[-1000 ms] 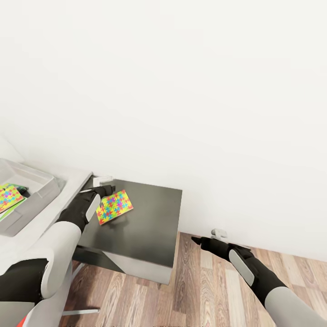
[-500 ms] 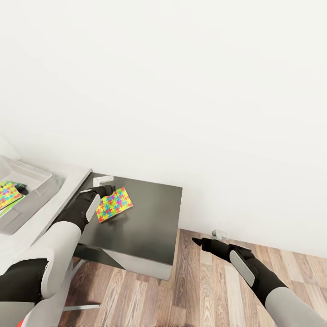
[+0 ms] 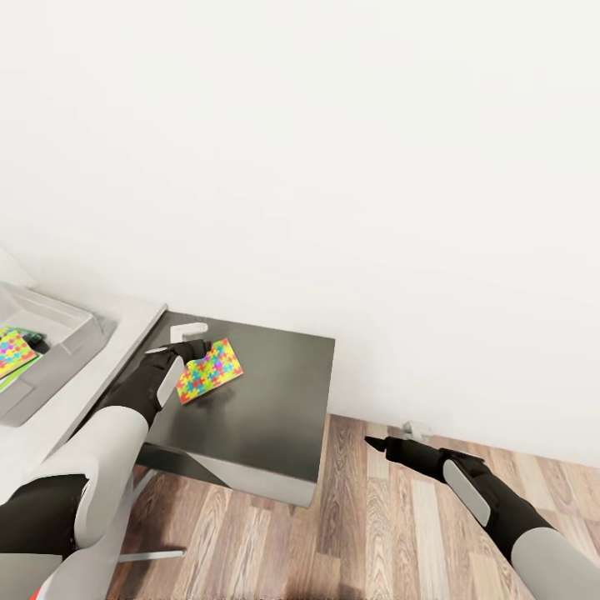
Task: Put all the toys in the child's room - the three board games (two on the bed and one on the table), the two jigsaw puzzles on the table, and the tennis ball on the table - inside the toy box on the table in the child's room.
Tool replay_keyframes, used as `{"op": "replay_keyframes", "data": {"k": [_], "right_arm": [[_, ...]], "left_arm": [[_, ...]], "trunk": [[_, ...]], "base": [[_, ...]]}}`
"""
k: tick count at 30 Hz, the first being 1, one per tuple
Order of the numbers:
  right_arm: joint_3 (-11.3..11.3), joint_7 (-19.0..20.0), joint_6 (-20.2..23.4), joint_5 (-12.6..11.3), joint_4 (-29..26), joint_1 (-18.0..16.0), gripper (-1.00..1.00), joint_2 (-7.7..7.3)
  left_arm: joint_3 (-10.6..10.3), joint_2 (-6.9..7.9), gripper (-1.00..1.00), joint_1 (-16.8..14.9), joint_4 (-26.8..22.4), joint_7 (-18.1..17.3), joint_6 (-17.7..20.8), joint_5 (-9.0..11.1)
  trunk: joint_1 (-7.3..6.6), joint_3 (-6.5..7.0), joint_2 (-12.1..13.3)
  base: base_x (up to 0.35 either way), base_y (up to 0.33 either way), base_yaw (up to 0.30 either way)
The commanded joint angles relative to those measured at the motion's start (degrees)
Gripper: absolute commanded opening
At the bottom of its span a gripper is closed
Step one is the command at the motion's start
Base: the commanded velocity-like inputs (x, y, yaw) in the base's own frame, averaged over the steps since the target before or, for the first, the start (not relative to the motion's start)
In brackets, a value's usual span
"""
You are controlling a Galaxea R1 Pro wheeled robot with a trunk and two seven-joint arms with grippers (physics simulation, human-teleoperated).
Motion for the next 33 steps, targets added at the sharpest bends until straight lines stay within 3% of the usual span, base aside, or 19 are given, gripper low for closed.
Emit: {"op": "replay_keyframes", "data": {"k": [1,19,33], "right_arm": [[0.18,0.61,0.23,-0.41,-0.04,-0.05,1.0,-0.17],[0.33,1.79,-0.15,-0.3,0.05,0.24,1.0,-0.36],[0.33,1.69,-0.39,-0.27,0.87,0.3,1.0,-0.36]], "left_arm": [[-0.03,0.03,1.0,-0.03,-0.09,0.27,0.28,0.52],[0.59,0.54,1.0,-0.03,-0.27,-0.3,-1.33,0.64],[1.02,1.86,1.0,-0.14,-0.7,-0.68,3.12,1.01]], "trunk": [[0.03,-0.19,-0.11],[0.03,-1.89,-0.11],[0.03,-3.21,-0.11]], "base": [[0.0,0.0,0.0],[0.0,0.0,0.0],[0.0,0.0,0.0]]}}
